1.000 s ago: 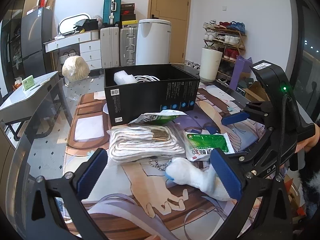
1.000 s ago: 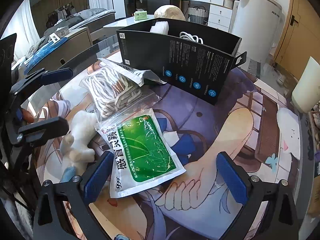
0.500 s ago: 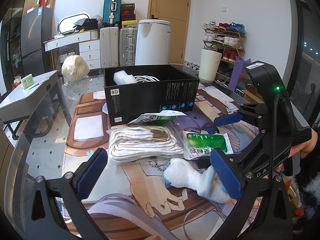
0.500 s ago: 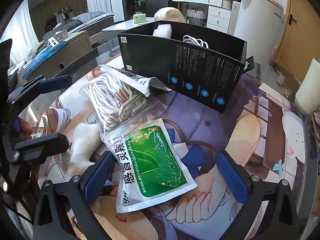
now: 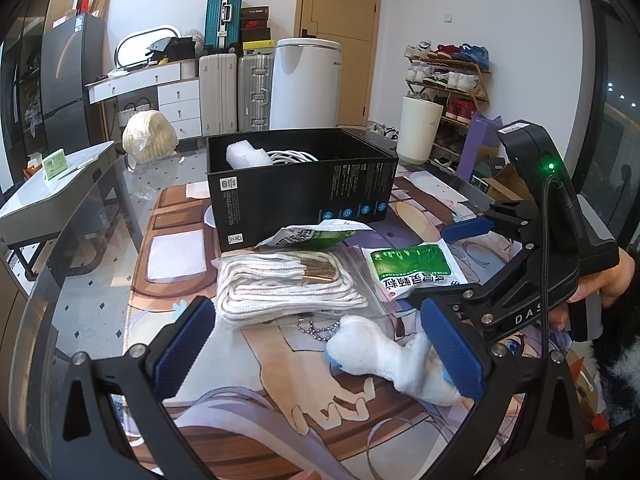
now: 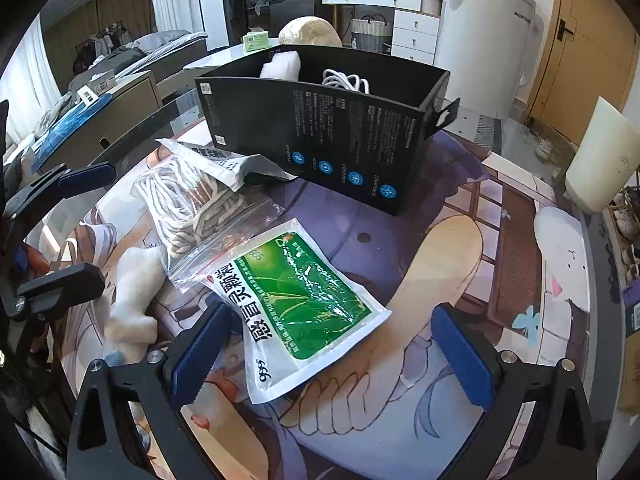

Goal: Organize soft objects
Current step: 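Reach the right gripper to the green-and-white medicine packet and grasp it, then grasp the white plush bunny with the left gripper while the right gripper holds the packet, then carry the plush bunny and the medicine packet over the black box, then lower both items into the box and open both grippers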

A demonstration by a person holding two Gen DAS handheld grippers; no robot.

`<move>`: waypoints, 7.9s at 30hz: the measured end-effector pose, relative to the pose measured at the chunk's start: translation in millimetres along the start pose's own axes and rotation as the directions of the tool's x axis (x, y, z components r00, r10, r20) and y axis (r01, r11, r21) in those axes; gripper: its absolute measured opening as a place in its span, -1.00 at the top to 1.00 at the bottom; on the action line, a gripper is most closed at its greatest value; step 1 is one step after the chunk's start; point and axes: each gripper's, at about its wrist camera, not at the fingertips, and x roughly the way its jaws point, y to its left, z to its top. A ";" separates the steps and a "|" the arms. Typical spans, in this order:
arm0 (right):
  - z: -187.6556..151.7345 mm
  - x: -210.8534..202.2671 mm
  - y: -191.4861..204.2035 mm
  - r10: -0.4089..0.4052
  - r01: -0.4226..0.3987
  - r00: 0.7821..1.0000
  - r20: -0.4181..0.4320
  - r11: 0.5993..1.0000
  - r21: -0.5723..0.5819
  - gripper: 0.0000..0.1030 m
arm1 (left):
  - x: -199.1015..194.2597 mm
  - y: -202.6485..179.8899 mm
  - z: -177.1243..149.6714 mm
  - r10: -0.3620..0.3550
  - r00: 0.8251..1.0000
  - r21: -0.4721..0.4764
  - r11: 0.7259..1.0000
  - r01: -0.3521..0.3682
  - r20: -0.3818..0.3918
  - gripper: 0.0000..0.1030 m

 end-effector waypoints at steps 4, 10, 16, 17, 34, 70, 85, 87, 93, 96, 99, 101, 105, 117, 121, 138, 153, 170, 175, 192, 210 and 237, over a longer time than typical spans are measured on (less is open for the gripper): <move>3.1 0.2 11.6 -0.009 0.009 1.000 0.014 0.999 -0.050 -0.97 | -0.3 -1.4 -0.2 0.003 1.000 0.011 1.000 -0.003 -0.001 -1.00; 8.6 4.6 14.2 0.009 -0.008 1.000 0.012 0.998 -0.063 -0.83 | -0.5 -1.5 -0.6 0.002 1.000 0.009 1.000 -0.002 0.000 -1.00; 8.1 -0.8 14.5 0.062 -0.060 0.998 0.030 0.997 -0.057 -0.24 | -0.8 -1.2 -0.6 0.001 1.000 0.009 1.000 -0.001 -0.001 -1.00; 7.5 -1.4 14.2 0.063 -0.061 0.998 0.028 0.997 -0.057 -0.23 | -0.6 -1.2 -0.5 0.002 1.000 0.009 1.000 -0.002 0.000 -1.00; -8.5 -24.7 8.0 0.103 -0.100 0.994 0.042 0.992 -0.074 0.20 | -7.6 -9.0 0.5 -0.015 0.998 0.051 0.999 0.018 -0.059 -1.00; -6.0 -43.2 -9.8 0.116 -0.115 0.986 0.116 0.993 -0.018 0.20 | 31.7 -55.8 -13.2 -0.086 0.958 0.172 0.976 0.137 -0.274 -1.00; -5.4 -44.3 -8.4 0.114 -0.112 0.986 0.120 0.993 -0.026 0.20 | -0.6 -45.7 -30.5 -0.053 0.978 0.158 0.984 0.086 -0.204 -0.02; -4.9 -45.0 -8.0 0.112 -0.109 0.986 0.123 0.994 -0.027 0.20 | -4.8 -44.3 -33.3 -0.042 0.981 0.155 0.985 0.073 -0.189 0.06; -3.5 -47.8 -4.0 0.116 -0.112 0.985 0.130 0.993 -0.035 0.20 | -13.2 -37.1 -36.2 -0.049 0.986 0.130 0.989 0.070 -0.160 0.12; -2.6 -50.6 -2.2 0.125 -0.121 0.982 0.140 0.992 -0.037 0.20 | -18.0 -31.7 -37.4 -0.069 0.987 0.103 0.991 0.085 -0.148 0.13; -1.5 -53.7 -2.1 0.133 -0.128 0.979 0.152 0.991 -0.037 0.20 | -25.7 -29.6 -39.2 -0.087 0.988 0.094 0.991 0.099 -0.129 0.13; -0.5 -55.3 -2.3 0.132 -0.128 0.979 0.157 0.991 -0.034 0.20 | -30.9 -29.1 -39.8 -0.097 0.988 0.090 0.990 0.109 -0.120 0.13; 0.3 -59.6 -2.6 0.132 -0.129 0.975 0.179 0.991 -0.030 0.20 | -37.8 -26.0 -39.7 -0.098 0.990 0.078 0.991 0.106 -0.101 0.13; 4.5 -71.4 -7.2 0.128 -0.133 0.964 0.231 0.991 0.006 0.20 | -44.8 -9.4 -19.4 -0.123 0.992 -0.003 0.992 0.123 -0.009 0.13; 7.4 -77.6 -12.0 0.119 -0.132 0.959 0.258 0.991 0.035 0.20 | -46.3 -3.4 -10.7 -0.117 0.993 -0.029 0.993 0.118 0.028 0.12; 21.4 -80.7 -2.7 0.073 -0.109 0.934 0.351 0.990 0.085 0.20 | -29.3 27.8 34.4 -0.027 0.988 -0.067 0.997 0.037 0.150 0.12; 41.7 -82.0 -8.0 0.033 -0.097 0.915 0.403 0.986 0.139 0.20 | -14.1 29.7 60.8 0.035 0.984 -0.032 0.999 -0.030 0.173 0.11; 76.6 -68.5 -18.2 -0.016 -0.071 0.912 0.410 0.978 0.195 0.20 | 22.9 32.5 87.4 0.193 0.965 -0.055 0.981 -0.186 0.180 0.10; 86.3 -55.4 -21.4 -0.012 -0.068 0.923 0.385 0.979 0.195 0.20 | 33.3 39.5 91.6 0.179 0.969 -0.070 0.983 -0.170 0.169 0.10; 116.7 -11.2 -29.3 -0.044 0.003 0.958 0.284 0.989 0.146 0.20 | 66.2 47.9 103.9 0.042 0.995 -0.027 0.999 -0.040 0.096 0.09; 131.2 14.2 -29.2 -0.108 0.102 0.970 0.219 0.994 0.036 0.10 | 90.9 47.7 108.7 -0.010 0.999 -0.002 1.000 0.010 0.040 -0.04; 78.1 -48.1 -27.9 -0.120 0.064 0.937 0.328 0.982 0.177 -0.98 | 26.3 44.5 83.5 0.074 0.991 -0.025 0.997 -0.072 0.111 -1.00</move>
